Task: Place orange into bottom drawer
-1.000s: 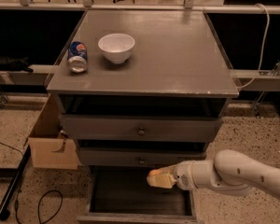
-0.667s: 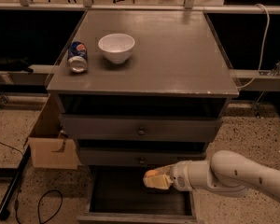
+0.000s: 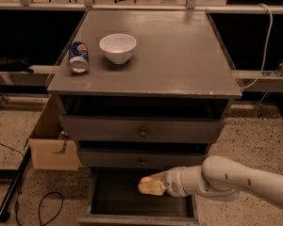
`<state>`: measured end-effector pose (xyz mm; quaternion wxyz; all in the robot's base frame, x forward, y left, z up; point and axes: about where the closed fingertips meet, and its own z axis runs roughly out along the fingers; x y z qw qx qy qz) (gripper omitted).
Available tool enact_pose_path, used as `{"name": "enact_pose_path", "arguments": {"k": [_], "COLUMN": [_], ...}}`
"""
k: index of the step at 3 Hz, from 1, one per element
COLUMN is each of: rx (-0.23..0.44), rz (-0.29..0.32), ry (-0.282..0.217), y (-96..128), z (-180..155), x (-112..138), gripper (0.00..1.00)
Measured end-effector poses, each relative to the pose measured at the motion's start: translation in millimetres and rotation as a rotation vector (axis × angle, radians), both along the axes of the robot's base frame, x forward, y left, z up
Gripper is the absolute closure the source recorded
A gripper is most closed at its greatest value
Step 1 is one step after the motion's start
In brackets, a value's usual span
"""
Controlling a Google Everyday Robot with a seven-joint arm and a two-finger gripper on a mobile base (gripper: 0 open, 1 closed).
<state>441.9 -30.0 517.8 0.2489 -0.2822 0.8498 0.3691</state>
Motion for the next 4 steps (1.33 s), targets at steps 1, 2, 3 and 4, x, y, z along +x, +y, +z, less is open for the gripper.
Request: {"name": "enact_pose_path", "arguments": {"k": [1, 2, 3, 4], "rx": [0.004, -0.005, -0.013, -0.007], "rz": [-0.002, 0.005, 0.0, 0.006], "ry": [0.012, 0.057, 0.065, 0.07], "y": [-0.9, -8.0, -13.3, -8.5], "z": [-22.5, -46.0, -50.8, -61.2], "x": [5.1, 15.0, 16.7, 13.5], "gripper": [1.0, 1.0, 1.0, 1.0]}}
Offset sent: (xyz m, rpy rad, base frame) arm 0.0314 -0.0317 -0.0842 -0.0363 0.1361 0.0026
